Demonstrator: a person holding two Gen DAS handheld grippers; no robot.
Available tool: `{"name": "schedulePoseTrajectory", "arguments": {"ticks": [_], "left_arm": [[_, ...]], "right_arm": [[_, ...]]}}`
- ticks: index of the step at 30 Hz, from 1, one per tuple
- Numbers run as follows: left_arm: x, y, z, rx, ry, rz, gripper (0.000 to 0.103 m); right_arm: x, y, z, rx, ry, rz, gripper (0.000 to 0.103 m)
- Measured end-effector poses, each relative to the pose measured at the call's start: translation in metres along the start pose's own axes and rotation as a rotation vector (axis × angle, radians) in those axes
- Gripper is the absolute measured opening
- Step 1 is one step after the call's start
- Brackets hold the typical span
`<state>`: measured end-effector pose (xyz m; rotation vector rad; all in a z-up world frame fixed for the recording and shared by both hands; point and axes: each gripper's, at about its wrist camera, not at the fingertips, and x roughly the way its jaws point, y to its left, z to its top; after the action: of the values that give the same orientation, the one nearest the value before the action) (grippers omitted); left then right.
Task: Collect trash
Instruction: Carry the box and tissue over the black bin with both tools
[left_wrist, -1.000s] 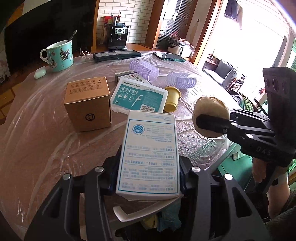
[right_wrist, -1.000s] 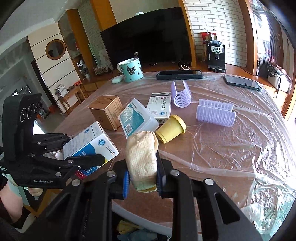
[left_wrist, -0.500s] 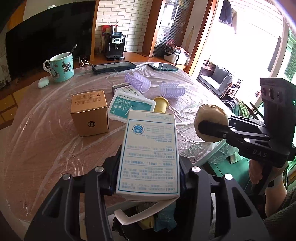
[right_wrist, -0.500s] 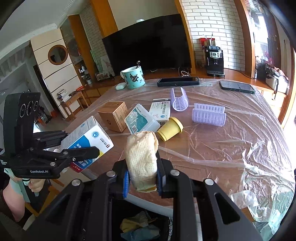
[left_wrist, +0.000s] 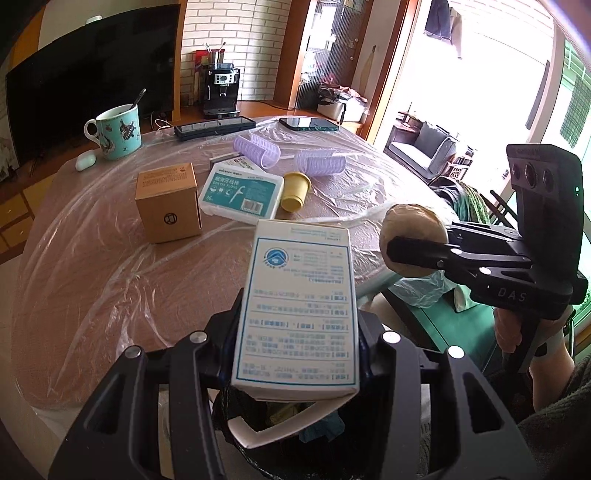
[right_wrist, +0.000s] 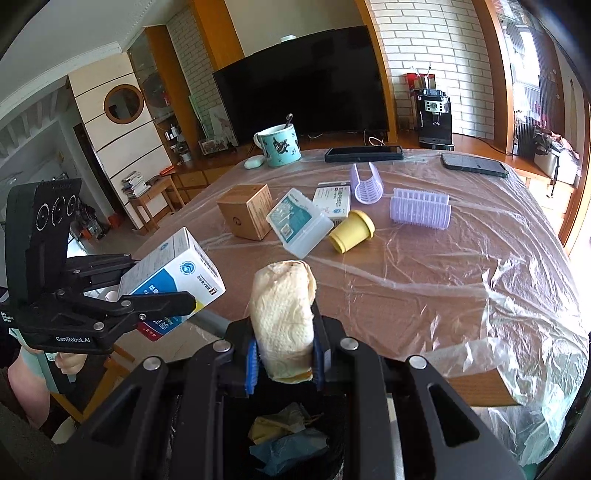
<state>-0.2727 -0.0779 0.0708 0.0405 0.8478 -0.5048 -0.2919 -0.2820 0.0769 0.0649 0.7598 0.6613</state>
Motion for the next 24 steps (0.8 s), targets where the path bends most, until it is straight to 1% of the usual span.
{"name": "schedulePoseTrajectory", "arguments": {"ticks": [11, 24], "left_arm": [[-0.008, -0.016, -0.024, 0.026, 0.035, -0.021, 0.049], [-0.009, -0.033, -0.050, 0.062, 0.092, -0.028, 0.049]], "right_arm": [[-0.015, 0.013, -0.024, -0.014, 0.022, 0.017, 0.023], [-0.019, 0.019, -0.049, -0.014, 0.074, 0.029, 0.023]]}}
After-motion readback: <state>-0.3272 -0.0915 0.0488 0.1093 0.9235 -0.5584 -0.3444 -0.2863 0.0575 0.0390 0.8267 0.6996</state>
